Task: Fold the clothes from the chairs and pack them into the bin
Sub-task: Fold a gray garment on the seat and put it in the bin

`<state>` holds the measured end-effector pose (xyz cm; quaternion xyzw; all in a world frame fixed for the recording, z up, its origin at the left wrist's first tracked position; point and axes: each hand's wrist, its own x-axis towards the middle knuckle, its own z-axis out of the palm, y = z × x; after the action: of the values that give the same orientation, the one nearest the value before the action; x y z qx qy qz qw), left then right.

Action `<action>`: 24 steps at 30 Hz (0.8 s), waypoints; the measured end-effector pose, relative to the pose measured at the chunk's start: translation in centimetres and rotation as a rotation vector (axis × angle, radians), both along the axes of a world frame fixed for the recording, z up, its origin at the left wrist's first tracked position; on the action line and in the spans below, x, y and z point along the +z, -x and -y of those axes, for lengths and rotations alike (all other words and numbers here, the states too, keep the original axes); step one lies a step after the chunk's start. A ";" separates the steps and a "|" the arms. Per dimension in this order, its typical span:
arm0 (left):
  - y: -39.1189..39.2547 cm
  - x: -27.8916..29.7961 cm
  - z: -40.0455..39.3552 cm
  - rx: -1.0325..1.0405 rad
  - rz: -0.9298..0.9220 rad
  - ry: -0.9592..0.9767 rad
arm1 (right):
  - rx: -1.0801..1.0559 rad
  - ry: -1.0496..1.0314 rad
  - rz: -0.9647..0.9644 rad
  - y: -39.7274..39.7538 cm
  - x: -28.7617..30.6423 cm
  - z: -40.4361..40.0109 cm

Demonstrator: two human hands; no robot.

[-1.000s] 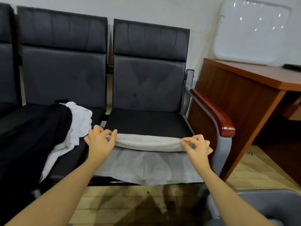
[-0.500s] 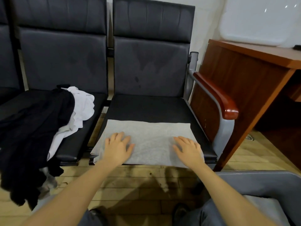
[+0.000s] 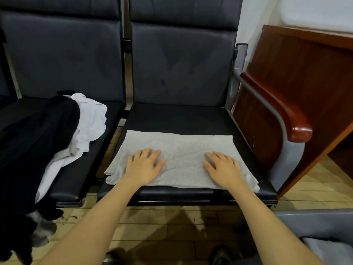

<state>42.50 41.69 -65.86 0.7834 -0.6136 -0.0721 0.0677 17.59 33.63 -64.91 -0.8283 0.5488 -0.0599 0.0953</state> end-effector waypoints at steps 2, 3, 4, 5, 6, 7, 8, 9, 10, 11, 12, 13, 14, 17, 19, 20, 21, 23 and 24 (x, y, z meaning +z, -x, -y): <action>-0.6 0.3 0.2 0.085 -0.044 0.084 | -0.004 0.096 0.068 -1.5 0.5 0.3; -1.1 0.4 0.3 0.143 -0.047 0.105 | 0.019 0.115 0.092 -2.3 0.5 0.5; -1.6 0.4 0.3 0.203 -0.035 0.117 | 0.057 0.109 0.106 -3.2 0.5 0.6; -2.2 0.5 0.3 0.259 -0.019 0.122 | 0.102 0.086 0.114 -4.1 0.4 0.7; -2.9 0.5 0.2 0.312 -0.009 0.127 | 0.142 0.059 0.118 -4.9 0.2 0.8; -3.6 0.7 0.2 0.352 -0.006 0.125 | 0.170 0.035 0.125 -5.5 0.0 0.9; -4.1 0.8 0.1 0.369 0.001 0.121 | 0.184 0.014 0.138 -6.1 -0.2 1.0; -4.6 0.9 0.1 0.364 0.017 0.112 | 0.190 -0.005 0.154 -6.5 -0.3 1.2; -4.9 0.9 0.1 0.345 0.029 0.111 | 0.192 -0.024 0.160 -6.7 -0.5 1.4; -5.1 0.9 0.1 0.318 0.028 0.129 | 0.192 -0.039 0.155 -6.8 -0.6 1.7; -5.3 0.8 0.1 0.285 0.015 0.163 | 0.188 -0.050 0.141 -6.7 -0.7 1.8; -5.4 0.7 0.1 0.249 -0.007 0.203 | 0.185 -0.057 0.130 -6.6 -0.7 2.0; -5.4 0.6 0.1 0.216 -0.039 0.241 | 0.187 -0.064 0.120 -6.5 -0.7 2.1; -5.4 1.0 -0.2 0.181 -0.230 0.353 | 0.224 -0.067 0.016 -6.7 -0.9 1.9; -5.5 1.6 -0.5 0.172 -0.348 0.445 | 0.230 -0.056 -0.057 -7.3 -1.0 1.2; -5.6 2.0 -0.6 0.154 -0.377 0.492 | 0.225 -0.057 -0.070 -7.9 -1.1 0.8; -5.6 2.5 -0.6 0.132 -0.388 0.537 | 0.221 -0.055 -0.073 -8.5 -1.1 0.4; -5.7 3.4 -0.6 0.089 -0.395 0.614 | 0.217 -0.044 -0.071 -10.1 -1.2 -0.6; -5.5 3.8 -0.6 0.066 -0.391 0.640 | 0.218 -0.036 -0.062 -10.9 -1.3 -1.2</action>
<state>48.04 42.33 -62.04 0.7134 -0.5548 -0.0227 0.4274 28.45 34.79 -66.18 -0.8826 0.4594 -0.0134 0.0991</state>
